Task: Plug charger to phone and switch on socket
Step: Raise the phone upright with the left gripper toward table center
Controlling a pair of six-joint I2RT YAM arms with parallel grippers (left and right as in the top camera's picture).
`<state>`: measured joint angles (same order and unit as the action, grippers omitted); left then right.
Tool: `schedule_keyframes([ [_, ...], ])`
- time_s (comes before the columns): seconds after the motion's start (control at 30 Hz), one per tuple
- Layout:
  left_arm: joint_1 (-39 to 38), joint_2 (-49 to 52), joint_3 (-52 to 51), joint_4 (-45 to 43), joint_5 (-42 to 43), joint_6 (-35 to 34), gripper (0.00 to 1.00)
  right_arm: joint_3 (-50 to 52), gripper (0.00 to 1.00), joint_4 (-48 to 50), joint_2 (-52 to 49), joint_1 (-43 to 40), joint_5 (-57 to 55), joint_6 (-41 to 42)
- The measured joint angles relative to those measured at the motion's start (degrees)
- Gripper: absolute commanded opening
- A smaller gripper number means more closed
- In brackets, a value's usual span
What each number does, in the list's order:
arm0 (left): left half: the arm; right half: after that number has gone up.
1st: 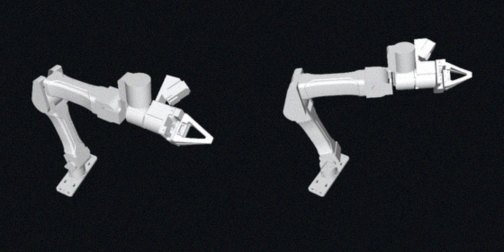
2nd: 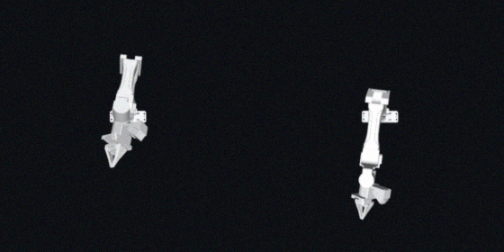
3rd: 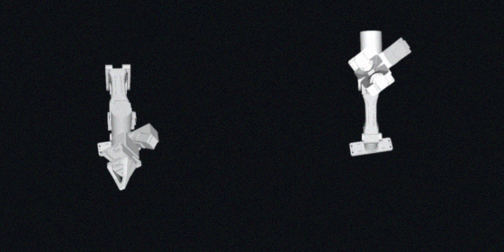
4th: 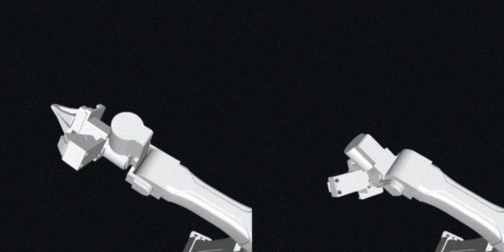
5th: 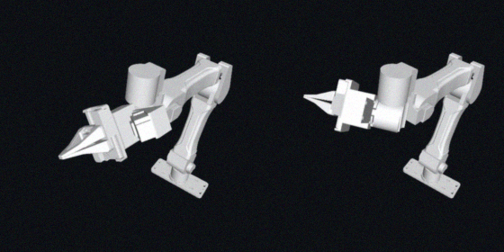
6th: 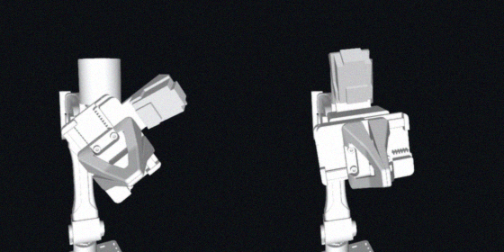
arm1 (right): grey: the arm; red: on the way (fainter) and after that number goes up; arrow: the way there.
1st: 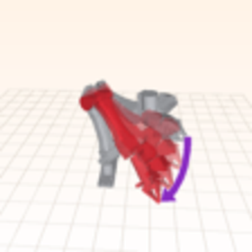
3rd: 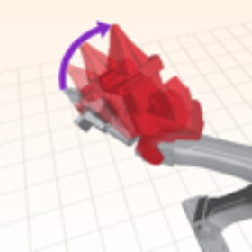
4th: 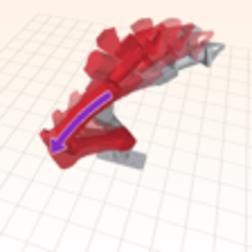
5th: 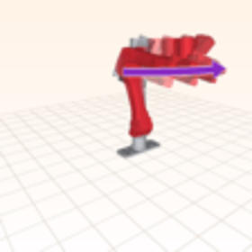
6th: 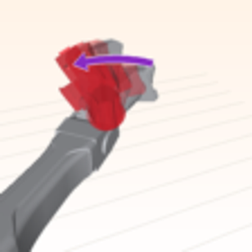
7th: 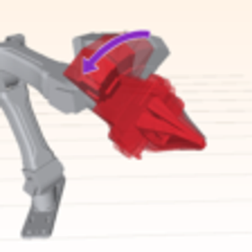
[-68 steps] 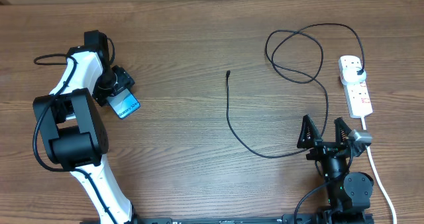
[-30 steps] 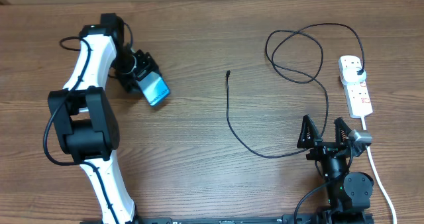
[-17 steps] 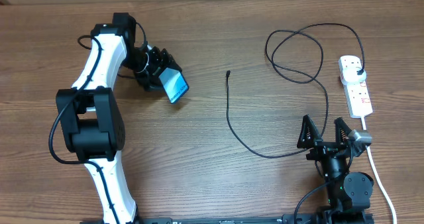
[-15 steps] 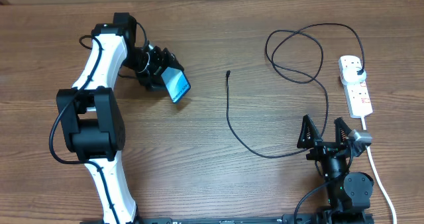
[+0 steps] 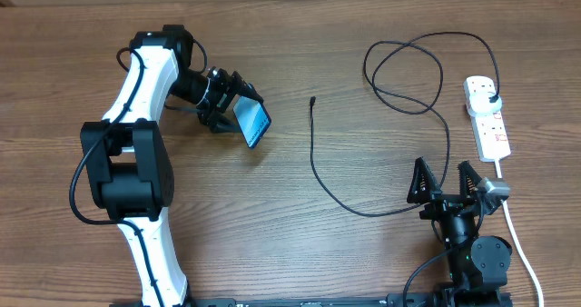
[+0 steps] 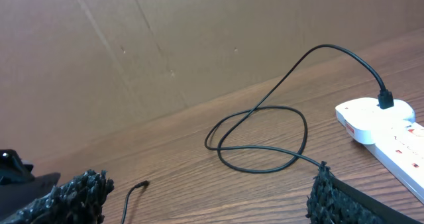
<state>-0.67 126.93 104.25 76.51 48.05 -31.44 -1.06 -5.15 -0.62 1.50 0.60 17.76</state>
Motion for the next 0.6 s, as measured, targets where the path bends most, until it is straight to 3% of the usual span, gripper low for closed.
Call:
schedule_keyframes([
  [0.1,0.0,0.0,0.0,2.6,0.0,0.0,0.53,0.0,1.0,0.0,0.0,0.0,0.0,0.0],
  [0.17,0.0,0.0,0.0,3.9,0.0,0.0,0.45,0.0,1.0,0.0,0.0,0.0,0.0,0.0],
  [0.3,0.0,0.0,0.0,5.0,0.0,0.0,0.41,0.0,1.0,0.0,0.0,0.0,0.0,0.0],
  [0.6,0.0,0.0,0.0,5.1,0.0,0.0,0.46,0.0,1.0,0.0,0.0,0.0,0.0,0.0],
])
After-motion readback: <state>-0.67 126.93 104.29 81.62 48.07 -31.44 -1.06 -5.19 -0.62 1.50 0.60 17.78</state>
